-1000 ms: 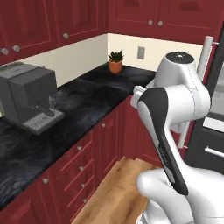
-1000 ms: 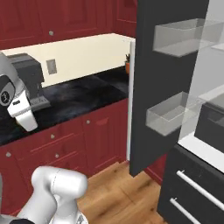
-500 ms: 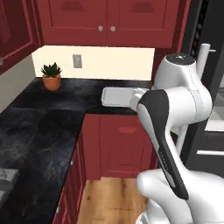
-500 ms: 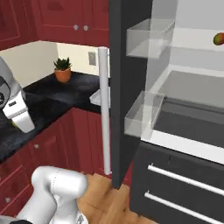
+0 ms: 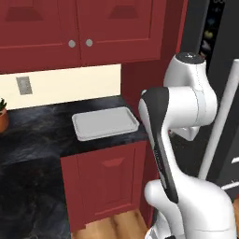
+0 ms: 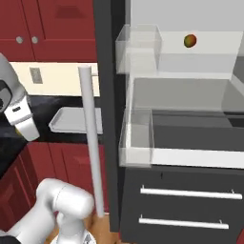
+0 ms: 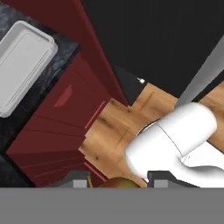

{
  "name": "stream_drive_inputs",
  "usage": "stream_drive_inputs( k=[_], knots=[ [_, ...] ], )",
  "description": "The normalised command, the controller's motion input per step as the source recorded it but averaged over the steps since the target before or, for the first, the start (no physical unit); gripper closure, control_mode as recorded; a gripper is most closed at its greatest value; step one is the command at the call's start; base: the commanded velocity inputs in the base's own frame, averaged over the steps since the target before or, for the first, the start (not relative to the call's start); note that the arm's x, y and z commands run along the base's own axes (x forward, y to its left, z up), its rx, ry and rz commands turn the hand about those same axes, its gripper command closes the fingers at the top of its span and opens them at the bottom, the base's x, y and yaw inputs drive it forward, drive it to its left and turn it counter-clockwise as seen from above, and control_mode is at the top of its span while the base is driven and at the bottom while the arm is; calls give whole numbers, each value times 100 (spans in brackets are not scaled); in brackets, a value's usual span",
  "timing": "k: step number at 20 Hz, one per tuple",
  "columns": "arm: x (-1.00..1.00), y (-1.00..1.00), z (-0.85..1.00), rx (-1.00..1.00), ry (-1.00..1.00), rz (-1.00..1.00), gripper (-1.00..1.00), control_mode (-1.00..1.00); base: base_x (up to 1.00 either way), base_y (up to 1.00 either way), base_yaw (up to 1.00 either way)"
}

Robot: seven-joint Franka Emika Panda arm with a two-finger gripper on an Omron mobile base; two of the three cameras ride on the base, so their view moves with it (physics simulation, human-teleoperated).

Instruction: Pick the mango and apple from the fridge and place them inside the tupperware on the counter.

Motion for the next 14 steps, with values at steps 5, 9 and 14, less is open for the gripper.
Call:
stream_drive_inputs(
  k=[5, 9, 14],
  knots=[
    [0, 0, 0, 0, 0, 0, 100, 100, 100, 55, -4],
    [0, 0, 0, 0, 0, 0, 100, 100, 100, 18, 0],
    [0, 0, 0, 0, 0, 0, 100, 100, 77, 3, 18]
  ],
)
